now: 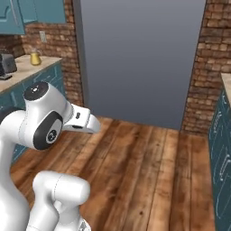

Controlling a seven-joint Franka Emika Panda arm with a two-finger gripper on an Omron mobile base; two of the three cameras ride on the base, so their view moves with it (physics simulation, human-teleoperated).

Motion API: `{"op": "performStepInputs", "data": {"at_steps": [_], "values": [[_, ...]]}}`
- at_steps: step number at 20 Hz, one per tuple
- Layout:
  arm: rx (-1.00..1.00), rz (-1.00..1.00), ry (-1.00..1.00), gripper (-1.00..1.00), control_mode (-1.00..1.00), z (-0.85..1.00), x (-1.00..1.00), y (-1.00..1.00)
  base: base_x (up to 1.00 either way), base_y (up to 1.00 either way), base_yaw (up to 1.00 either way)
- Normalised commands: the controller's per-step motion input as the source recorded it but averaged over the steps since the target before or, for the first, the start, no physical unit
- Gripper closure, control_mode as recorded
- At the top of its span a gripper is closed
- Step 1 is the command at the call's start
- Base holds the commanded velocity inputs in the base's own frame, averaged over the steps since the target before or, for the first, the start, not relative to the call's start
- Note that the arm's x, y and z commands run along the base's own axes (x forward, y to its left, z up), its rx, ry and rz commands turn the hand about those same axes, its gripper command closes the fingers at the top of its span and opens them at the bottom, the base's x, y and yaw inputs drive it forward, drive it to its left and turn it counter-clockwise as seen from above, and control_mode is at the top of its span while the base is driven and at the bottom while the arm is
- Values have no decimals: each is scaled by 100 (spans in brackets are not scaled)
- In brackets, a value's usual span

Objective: There is a tray on the dining counter. Grab the cup, mug, and pitcher and place them on the tray. The pitcher may be placed next to the tray if it cannot fit the tray.

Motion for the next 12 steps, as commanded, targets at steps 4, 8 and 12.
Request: {"op": "performStepInputs", "data": {"at_steps": [4, 8, 12], "values": [[0, 0, 0, -100, 100, 0, 0, 0, 100, 0, 10], [0, 0, 0, -100, 100, 0, 0, 0, 100, 0, 13], [0, 0, 0, -100, 100, 0, 0, 0, 100, 0, 17]]}}
